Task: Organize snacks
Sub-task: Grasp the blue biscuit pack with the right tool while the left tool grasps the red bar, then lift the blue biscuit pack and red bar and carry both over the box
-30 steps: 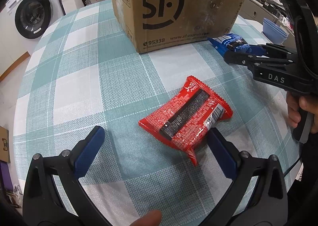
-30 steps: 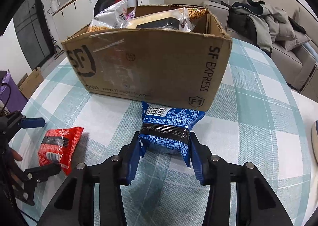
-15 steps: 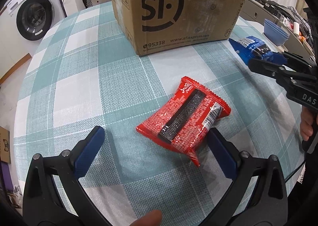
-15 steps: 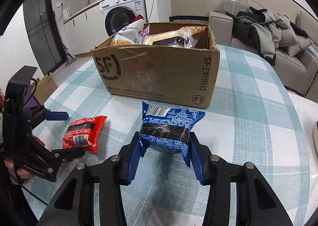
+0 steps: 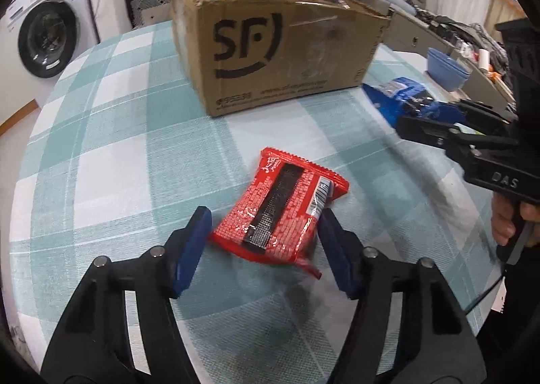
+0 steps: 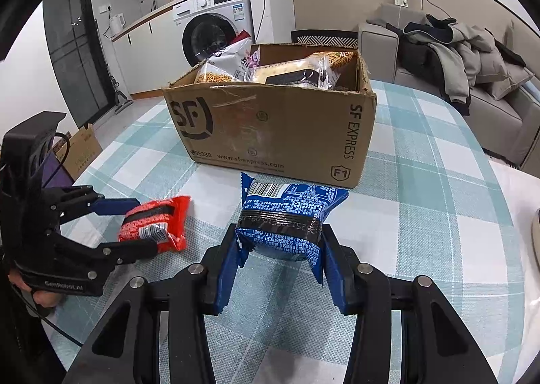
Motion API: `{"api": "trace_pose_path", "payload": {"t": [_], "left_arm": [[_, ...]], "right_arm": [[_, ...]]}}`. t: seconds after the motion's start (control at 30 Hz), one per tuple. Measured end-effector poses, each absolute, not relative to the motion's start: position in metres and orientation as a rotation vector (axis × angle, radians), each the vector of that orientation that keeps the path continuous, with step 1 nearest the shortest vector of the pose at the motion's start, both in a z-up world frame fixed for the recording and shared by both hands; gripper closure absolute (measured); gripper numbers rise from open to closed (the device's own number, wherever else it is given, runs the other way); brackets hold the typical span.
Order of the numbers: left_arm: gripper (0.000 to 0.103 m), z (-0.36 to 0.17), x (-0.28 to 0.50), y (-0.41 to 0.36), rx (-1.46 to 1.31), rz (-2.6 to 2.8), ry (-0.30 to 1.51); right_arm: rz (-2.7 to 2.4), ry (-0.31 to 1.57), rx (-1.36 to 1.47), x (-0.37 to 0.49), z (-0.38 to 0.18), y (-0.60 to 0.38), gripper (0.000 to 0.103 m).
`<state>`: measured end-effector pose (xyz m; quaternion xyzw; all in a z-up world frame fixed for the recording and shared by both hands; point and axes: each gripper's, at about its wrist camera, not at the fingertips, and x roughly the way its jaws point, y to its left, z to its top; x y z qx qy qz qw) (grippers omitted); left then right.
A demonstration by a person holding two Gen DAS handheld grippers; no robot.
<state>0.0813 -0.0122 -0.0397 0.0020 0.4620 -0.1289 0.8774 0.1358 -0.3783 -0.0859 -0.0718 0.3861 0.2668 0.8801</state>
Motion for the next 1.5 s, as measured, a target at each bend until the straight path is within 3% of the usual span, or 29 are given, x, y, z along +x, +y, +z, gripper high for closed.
{"api": "trace_pose_path", "payload": {"t": [0.13,0.17,0.2,0.87,1.5], "left_arm": [[0.047,-0.036,0.078,-0.019,0.006,-0.274,0.931],[0.062,-0.036,0.077,-0.020,0.001,-0.279,0.930],[0.063,-0.036,0.077,-0.021,-0.009,-0.287,0.932],[0.064,-0.021,0.071,-0.015,-0.050,-0.264,0.858],[0.064,0.066,0.089,-0.002,-0.107,-0.178,0.658]], "right_arm": [[0.552,0.797,-0.148,0.135,-0.084,-0.380,0.057],[0.553,0.796,-0.148,0.135,-0.084,-0.380,0.057],[0.553,0.797,-0.148,0.135,-0.084,-0.380,0.057],[0.580,0.737,-0.141,0.124,-0.070,-0.379,0.057],[0.586,0.594,-0.101,0.129,-0.017,-0.378,0.056]]}}
